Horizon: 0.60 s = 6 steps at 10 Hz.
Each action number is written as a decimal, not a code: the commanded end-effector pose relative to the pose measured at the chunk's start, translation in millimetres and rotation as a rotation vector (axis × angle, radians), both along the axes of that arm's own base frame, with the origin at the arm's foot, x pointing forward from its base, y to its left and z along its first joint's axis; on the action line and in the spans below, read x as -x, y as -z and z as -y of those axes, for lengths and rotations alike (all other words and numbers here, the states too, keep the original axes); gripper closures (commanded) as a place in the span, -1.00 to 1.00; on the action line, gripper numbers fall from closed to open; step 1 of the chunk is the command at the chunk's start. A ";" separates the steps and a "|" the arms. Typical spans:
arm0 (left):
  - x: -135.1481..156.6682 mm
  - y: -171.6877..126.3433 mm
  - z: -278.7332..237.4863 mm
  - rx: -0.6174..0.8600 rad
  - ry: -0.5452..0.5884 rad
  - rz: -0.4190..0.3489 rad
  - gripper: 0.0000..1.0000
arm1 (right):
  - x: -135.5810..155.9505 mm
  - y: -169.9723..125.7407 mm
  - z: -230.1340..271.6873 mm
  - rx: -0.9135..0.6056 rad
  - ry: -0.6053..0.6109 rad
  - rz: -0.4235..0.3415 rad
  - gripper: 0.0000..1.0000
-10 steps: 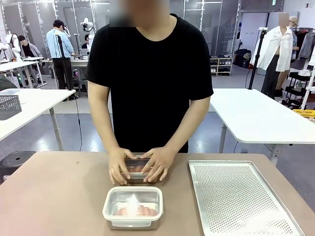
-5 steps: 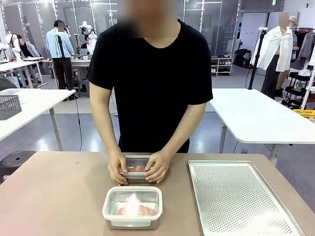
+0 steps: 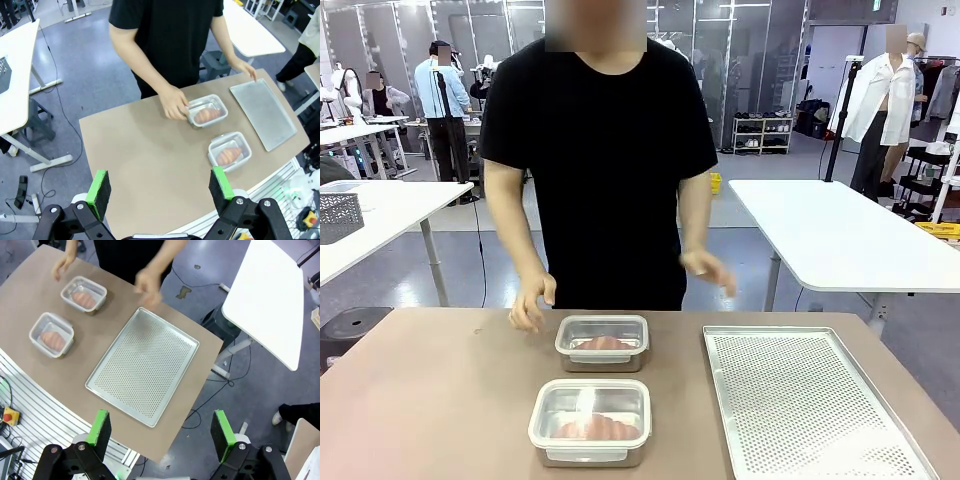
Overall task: Place the bread into the airtight container.
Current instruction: Pick up a Butter Roll and place it into an empty Airtight Container.
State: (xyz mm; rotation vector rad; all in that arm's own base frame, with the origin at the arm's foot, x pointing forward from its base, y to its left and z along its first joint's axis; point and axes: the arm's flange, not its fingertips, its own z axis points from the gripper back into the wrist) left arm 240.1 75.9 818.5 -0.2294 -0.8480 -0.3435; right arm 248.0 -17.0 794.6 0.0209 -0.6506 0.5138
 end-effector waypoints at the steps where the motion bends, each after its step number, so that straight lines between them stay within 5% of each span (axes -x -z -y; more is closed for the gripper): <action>1: 0.7 -2.1 0.7 0.001 0.007 0.004 -1.00 | 0.6 -0.4 2.6 -0.001 0.006 0.002 -1.00; 6: 0.7 -2.1 0.7 0.001 0.007 0.004 -1.00 | 0.6 -0.4 2.6 -0.001 0.006 0.002 -1.00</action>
